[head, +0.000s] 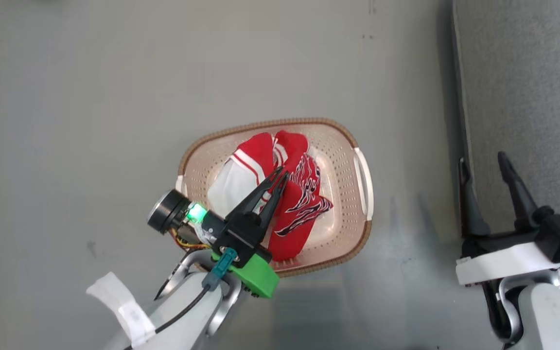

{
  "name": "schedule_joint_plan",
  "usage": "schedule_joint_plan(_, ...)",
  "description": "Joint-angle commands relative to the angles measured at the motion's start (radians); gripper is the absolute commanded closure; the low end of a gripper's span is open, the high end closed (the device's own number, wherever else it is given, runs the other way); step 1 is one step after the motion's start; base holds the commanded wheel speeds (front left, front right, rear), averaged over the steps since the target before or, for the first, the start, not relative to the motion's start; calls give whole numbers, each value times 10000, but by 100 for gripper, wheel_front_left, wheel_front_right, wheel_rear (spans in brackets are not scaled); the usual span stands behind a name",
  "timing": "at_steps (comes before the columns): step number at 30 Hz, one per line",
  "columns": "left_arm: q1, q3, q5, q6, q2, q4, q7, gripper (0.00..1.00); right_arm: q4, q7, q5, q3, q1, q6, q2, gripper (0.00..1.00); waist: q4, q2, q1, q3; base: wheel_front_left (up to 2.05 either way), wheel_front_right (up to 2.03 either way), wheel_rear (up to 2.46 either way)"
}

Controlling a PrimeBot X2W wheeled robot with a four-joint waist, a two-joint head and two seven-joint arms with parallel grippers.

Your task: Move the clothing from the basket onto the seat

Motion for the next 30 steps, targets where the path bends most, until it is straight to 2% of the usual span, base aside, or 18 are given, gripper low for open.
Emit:
schedule_joint_plan(1,531,274,-48,-45,-81,-184,0,100,136,0,126,91,394,-18,-23,0,274,-1,1,-2786,0,0,0)
schedule_joint_plan(7,1770,1214,204,-252,-334,-692,0,100,493,2,376,432,1278,-18,-25,0,291,-1,1,-4379,0,0,0)
schedule_joint_plan(12,2369,1644,499,-515,-499,-1125,0,100,612,2,510,726,1823,-18,-23,0,252,-1,1,-5275,0,0,0)
schedule_joint_plan(20,2519,2218,723,-870,-730,-1750,0,100,813,2,711,1314,2159,-18,-25,0,202,-1,1,-5872,0,0,0)
schedule_joint_plan(30,2290,2590,875,-1226,-1070,-2074,-1,100,1022,0,815,1975,2277,-18,-26,0,46,-1,1,-6103,0,0,0)
